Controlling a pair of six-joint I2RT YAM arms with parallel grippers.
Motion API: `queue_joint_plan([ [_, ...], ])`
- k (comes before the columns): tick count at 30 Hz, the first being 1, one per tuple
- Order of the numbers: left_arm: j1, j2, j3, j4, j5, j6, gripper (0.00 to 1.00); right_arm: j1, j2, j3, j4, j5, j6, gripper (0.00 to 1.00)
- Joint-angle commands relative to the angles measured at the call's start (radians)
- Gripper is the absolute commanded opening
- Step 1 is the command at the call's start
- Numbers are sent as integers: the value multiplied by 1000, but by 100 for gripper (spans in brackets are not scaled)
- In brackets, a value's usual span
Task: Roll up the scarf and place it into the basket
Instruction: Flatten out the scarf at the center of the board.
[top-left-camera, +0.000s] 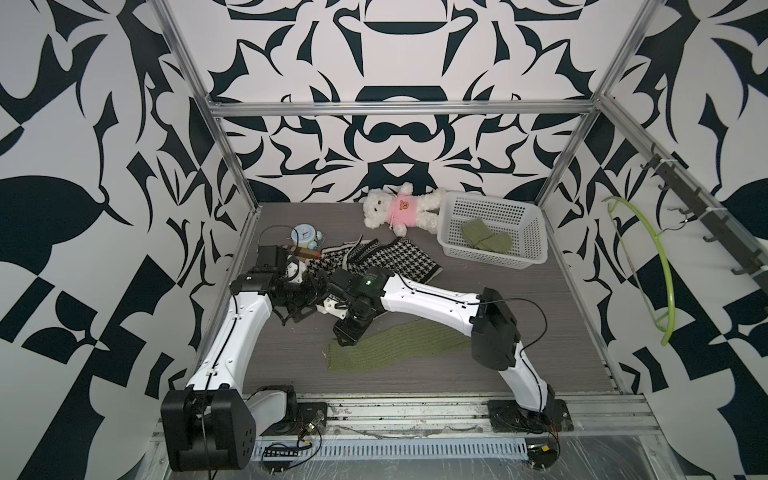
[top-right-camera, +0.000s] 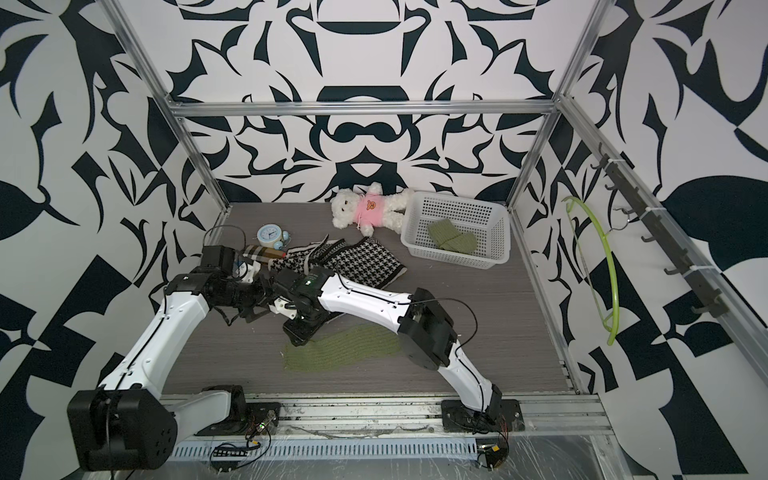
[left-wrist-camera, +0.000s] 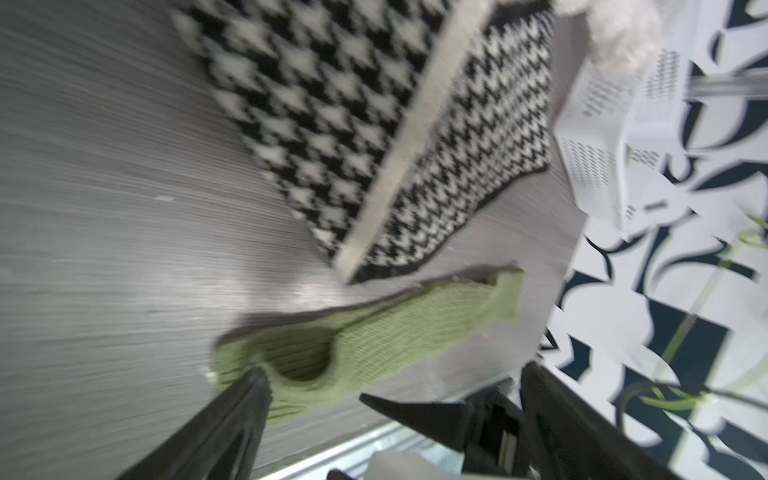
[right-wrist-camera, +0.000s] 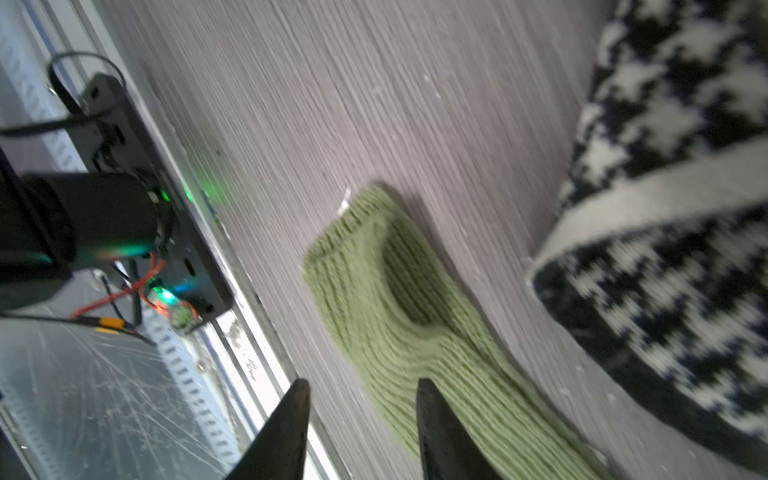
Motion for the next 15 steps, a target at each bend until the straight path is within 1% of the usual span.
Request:
queue_joint_plan([
  [1, -60, -29, -88, -20, 0, -68, 99, -141, -204, -203, 36, 86, 87, 45],
  [5, -216, -73, -172, 61, -40, -212, 99, -234, -315, -498, 115, 131, 153, 44],
  [8, -306, -88, -207, 112, -68, -296, 99, -301, -369, -655, 187, 155, 195, 43],
  [11, -357, -99, -238, 142, -90, -350, 99, -343, -403, -739, 239, 172, 207, 43],
  [13, -373, -100, -261, 155, -95, -376, 99, -371, -406, -763, 254, 187, 207, 43],
  [15, -380, -95, -295, 179, -96, -400, 99, -405, -399, -770, 258, 233, 216, 43],
])
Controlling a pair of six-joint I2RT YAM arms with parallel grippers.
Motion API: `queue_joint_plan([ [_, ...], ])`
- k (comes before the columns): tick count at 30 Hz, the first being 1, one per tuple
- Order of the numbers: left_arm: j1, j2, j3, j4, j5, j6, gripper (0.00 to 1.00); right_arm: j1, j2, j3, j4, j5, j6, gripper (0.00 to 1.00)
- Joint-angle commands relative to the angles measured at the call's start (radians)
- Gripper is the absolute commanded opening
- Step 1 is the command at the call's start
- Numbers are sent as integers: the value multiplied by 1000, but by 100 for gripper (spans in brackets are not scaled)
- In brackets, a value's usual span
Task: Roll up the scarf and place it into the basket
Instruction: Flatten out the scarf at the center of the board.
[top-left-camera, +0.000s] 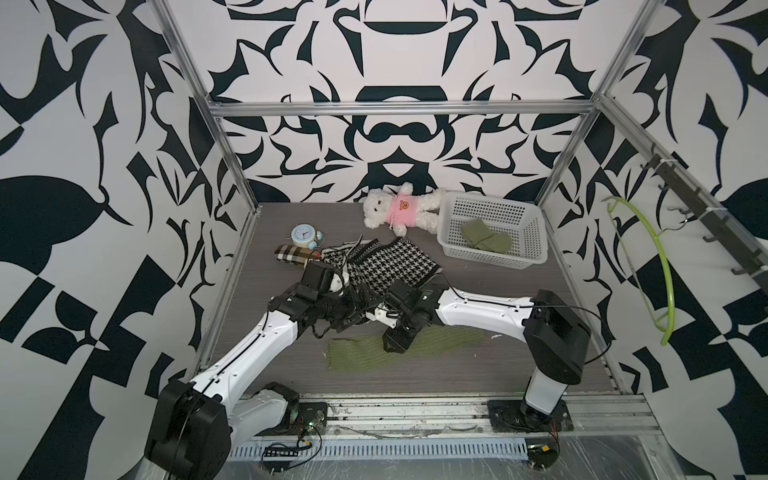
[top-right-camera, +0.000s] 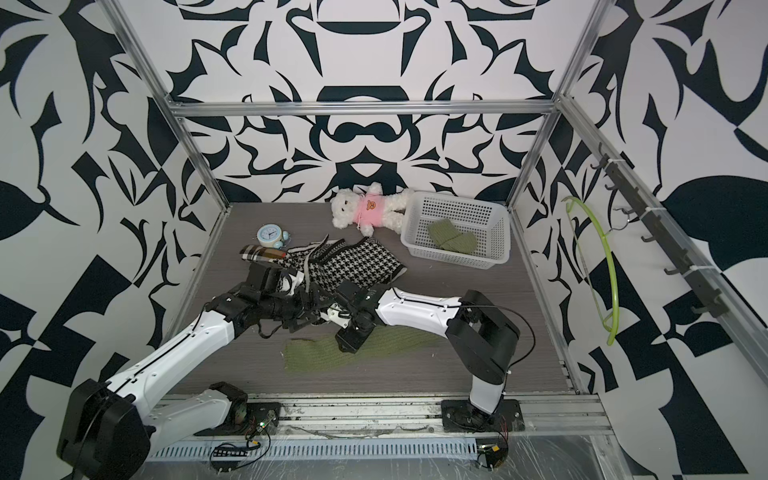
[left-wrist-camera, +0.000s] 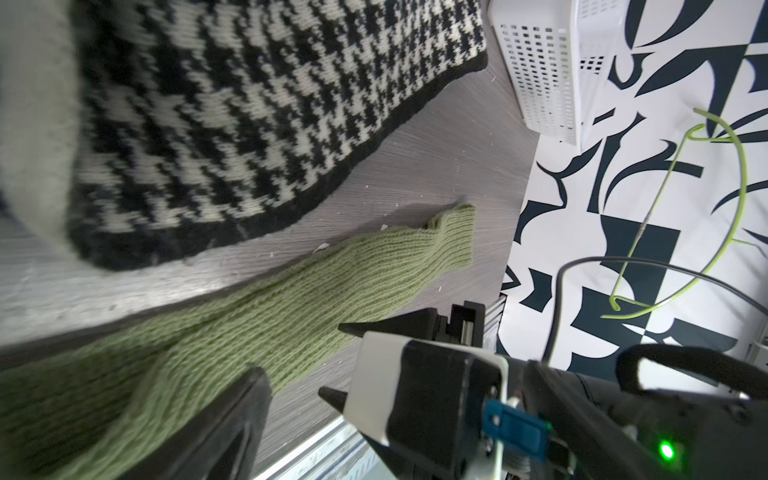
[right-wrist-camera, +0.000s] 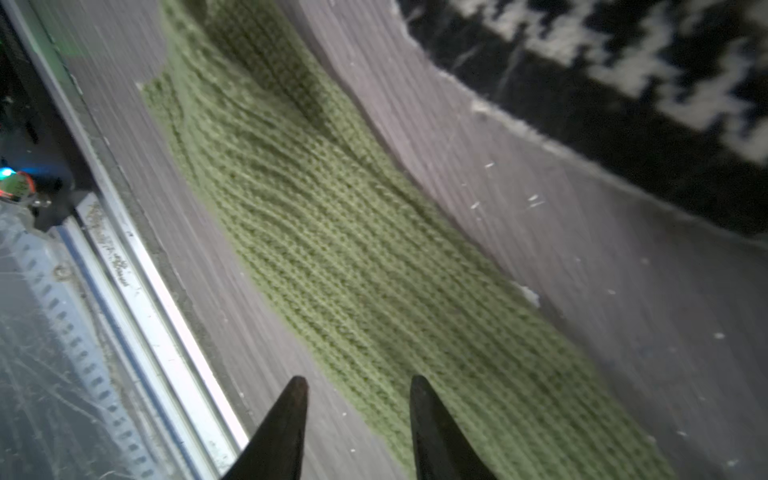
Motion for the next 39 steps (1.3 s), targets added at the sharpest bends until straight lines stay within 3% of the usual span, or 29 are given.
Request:
queue_joint_plan([
  [1, 19, -33, -98, -247, -62, -29, 99, -276, -26, -53, -104, 239, 301, 43],
  [7, 12, -22, -97, -271, -123, -46, 99, -386, 53, -59, -127, 308, 325, 43],
  [11, 21, -127, -93, -230, -249, -87, 99, -383, 27, -110, -65, 205, 249, 41],
  [15, 46, -50, -34, -197, -225, -44, 99, -309, -96, -140, 18, 99, 195, 41],
  [19, 36, 122, 23, -148, -163, -21, 99, -146, -209, -62, 34, 82, 123, 42],
  [25, 34, 230, 48, -19, -193, -45, 99, 45, -202, 137, -41, 40, 56, 42],
  [30, 28, 274, 80, 158, -47, -77, 99, 79, -130, 192, -77, 44, 54, 42],
  [33, -10, 306, 154, 130, 43, -39, 99, 77, -90, 220, -85, 68, 50, 41],
  [36, -21, 304, 199, 33, 30, 7, 99, 78, -70, 246, -81, 57, 47, 41],
  [39, 8, 244, 155, 76, -18, -11, 99, 78, -44, 260, -117, 21, 35, 42],
])
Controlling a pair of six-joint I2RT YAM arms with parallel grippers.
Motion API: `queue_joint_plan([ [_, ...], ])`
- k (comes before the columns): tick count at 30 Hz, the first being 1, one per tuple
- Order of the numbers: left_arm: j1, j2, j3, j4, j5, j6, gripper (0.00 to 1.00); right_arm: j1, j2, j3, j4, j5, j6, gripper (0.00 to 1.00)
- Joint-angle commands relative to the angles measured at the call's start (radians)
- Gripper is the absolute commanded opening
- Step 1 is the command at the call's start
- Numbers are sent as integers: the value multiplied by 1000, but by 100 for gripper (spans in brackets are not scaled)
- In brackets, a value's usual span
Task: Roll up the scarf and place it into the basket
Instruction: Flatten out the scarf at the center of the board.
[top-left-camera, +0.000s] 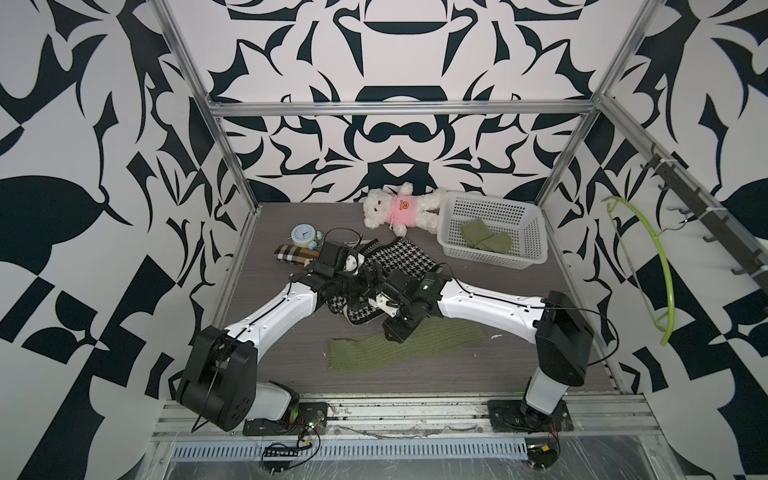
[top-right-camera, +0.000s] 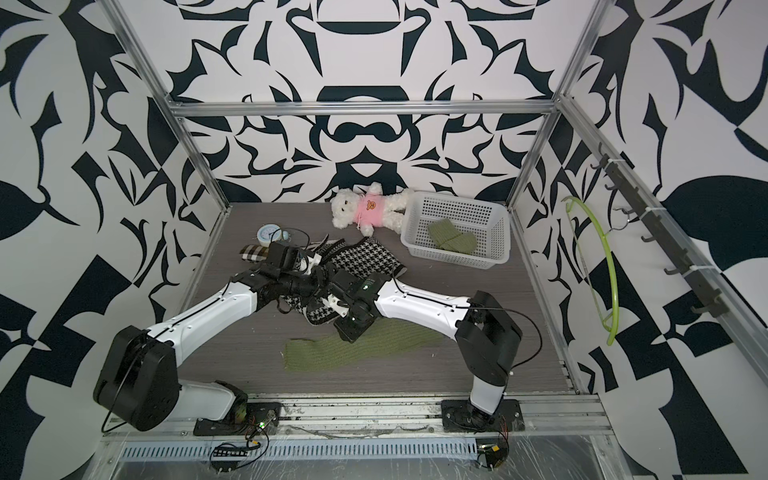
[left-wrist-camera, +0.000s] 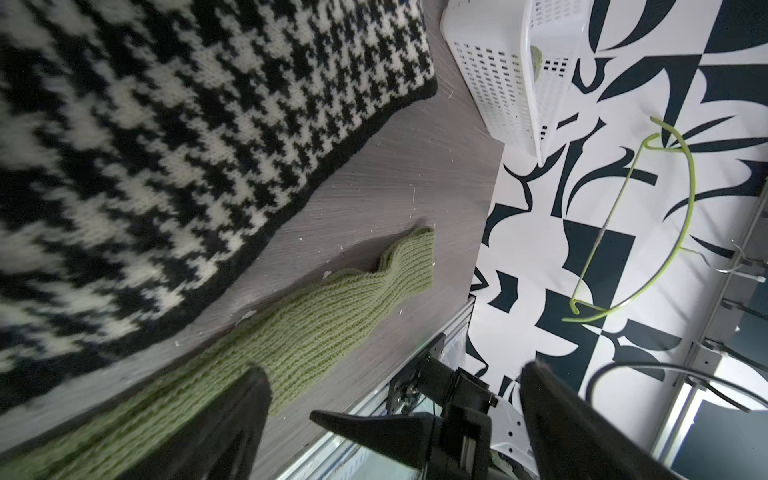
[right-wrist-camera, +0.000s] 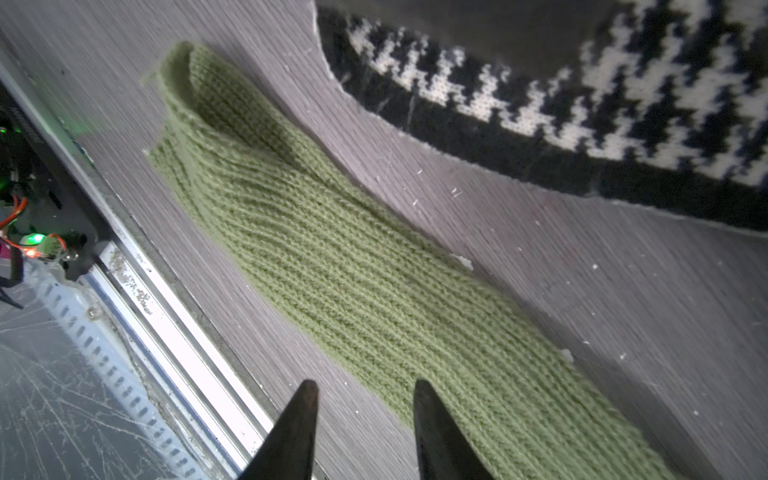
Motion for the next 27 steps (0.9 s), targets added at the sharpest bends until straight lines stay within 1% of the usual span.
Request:
queue_joint_plan([
  [1, 36, -35, -41, -23, -92, 8, 99, 32, -23, 92, 44, -56, -93, 42],
  [5, 123, -67, -47, -2, -99, 8, 99, 29, -16, 56, -3, -47, -97, 42],
  [8, 198, -100, -74, 34, -123, 9, 99, 16, -54, -7, 11, -55, -89, 43],
  [10, 241, -152, -95, 37, -138, 0, 99, 2, -83, -45, 18, -57, -82, 43],
  [12, 261, -168, -83, -32, -154, 37, 99, -16, -111, -79, 18, -40, -73, 44],
  [13, 261, -176, -63, -106, -171, 69, 99, -33, -122, -98, 14, -34, -67, 44],
  [14, 259, -185, -45, -185, -199, 99, 99, -54, -130, -115, 15, -23, -55, 44],
  [16, 250, -209, -38, -313, -200, 117, 99, -119, -132, -151, 17, -21, -14, 44],
  [18, 224, -254, -70, -396, -201, 108, 99, -185, -129, -194, 33, -14, 25, 44],
  [20, 182, -311, -127, -447, -198, 71, 99, -247, -128, -237, 60, -21, 47, 44],
  [23, 107, -385, -223, -448, -205, -16, 99, -290, -118, -276, 72, -14, 56, 44],
  [27, 19, -416, -324, -360, -207, -122, 99, -307, -92, -309, 91, -3, 73, 44],
])
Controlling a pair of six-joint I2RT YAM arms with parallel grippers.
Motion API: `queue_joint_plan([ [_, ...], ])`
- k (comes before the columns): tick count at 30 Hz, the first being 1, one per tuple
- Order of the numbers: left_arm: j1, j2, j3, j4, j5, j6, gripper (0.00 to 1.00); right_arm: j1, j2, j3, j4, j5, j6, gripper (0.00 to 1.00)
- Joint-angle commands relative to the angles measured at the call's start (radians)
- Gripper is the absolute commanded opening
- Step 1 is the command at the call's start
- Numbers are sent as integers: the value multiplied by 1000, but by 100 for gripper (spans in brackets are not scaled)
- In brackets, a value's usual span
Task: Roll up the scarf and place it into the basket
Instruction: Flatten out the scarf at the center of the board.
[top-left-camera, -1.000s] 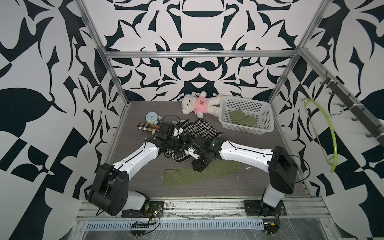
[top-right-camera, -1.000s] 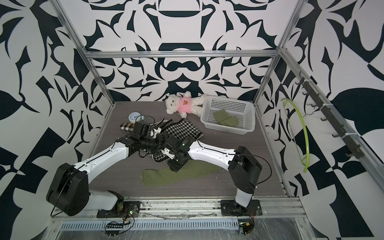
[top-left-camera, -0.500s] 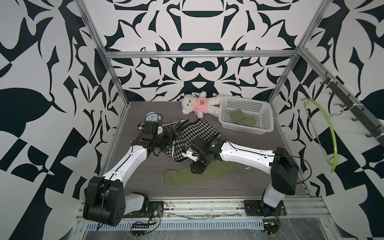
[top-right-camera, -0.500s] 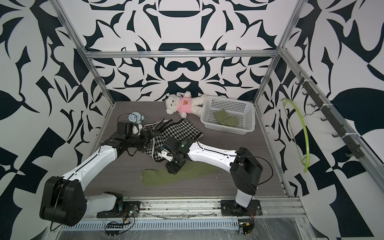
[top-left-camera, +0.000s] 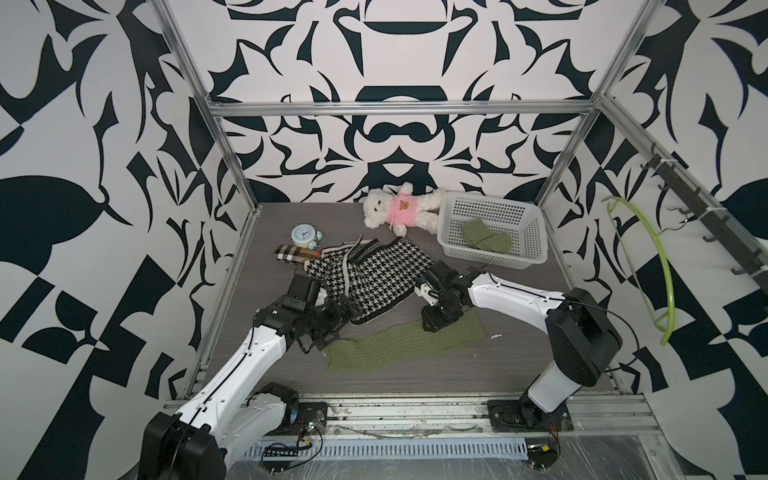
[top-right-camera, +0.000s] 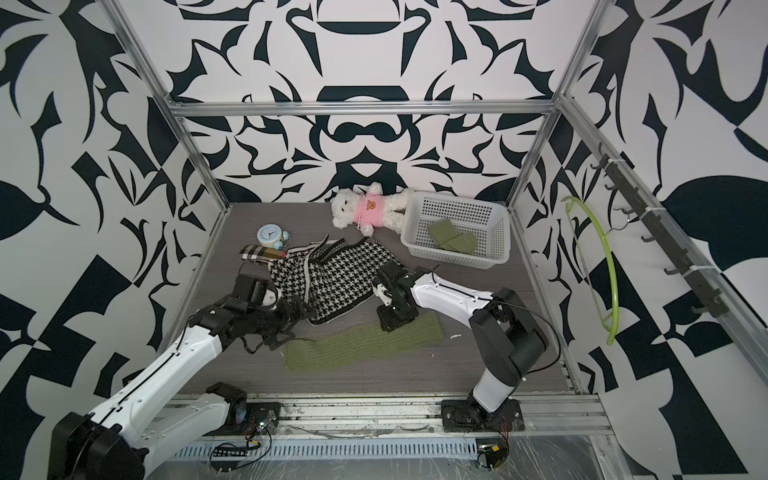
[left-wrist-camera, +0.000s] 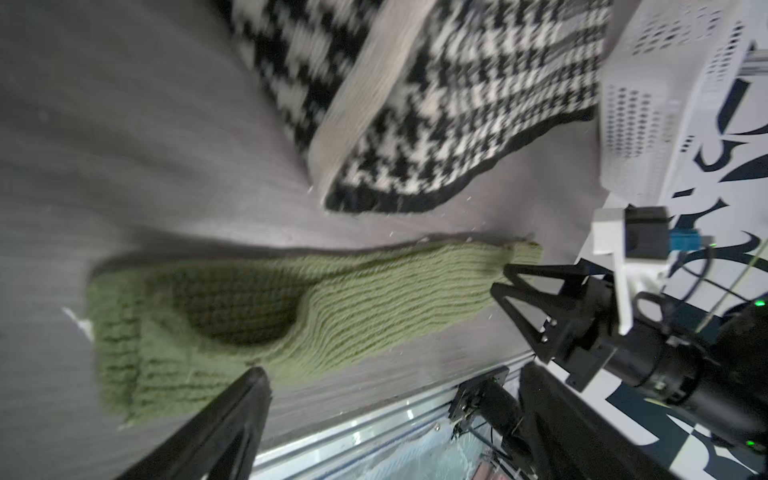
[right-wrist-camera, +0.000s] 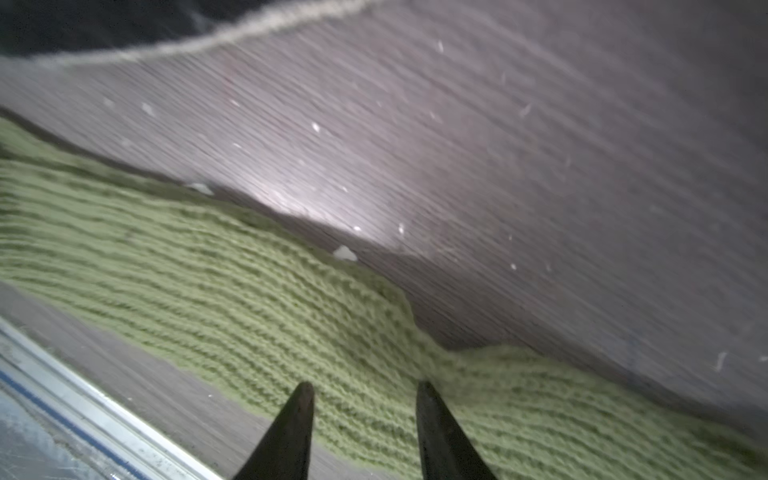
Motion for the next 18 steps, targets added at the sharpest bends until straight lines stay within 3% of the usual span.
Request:
queue_joint_plan([
  [1, -54, 2, -63, 27, -20, -99, 99, 0, 22, -7, 24, 23, 39, 44],
  [8, -64, 127, -147, 200, -110, -123, 99, -56, 113, 7, -67, 319, 160, 43],
  [13, -64, 181, -151, 110, -231, -145, 99, -83, 90, 0, -114, 444, 212, 44],
  [16, -64, 183, -142, 86, -268, -140, 99, -89, 79, 14, -120, 427, 184, 43],
  [18, -64, 185, -119, 97, -255, -128, 99, -88, 41, 12, -103, 346, 158, 43],
])
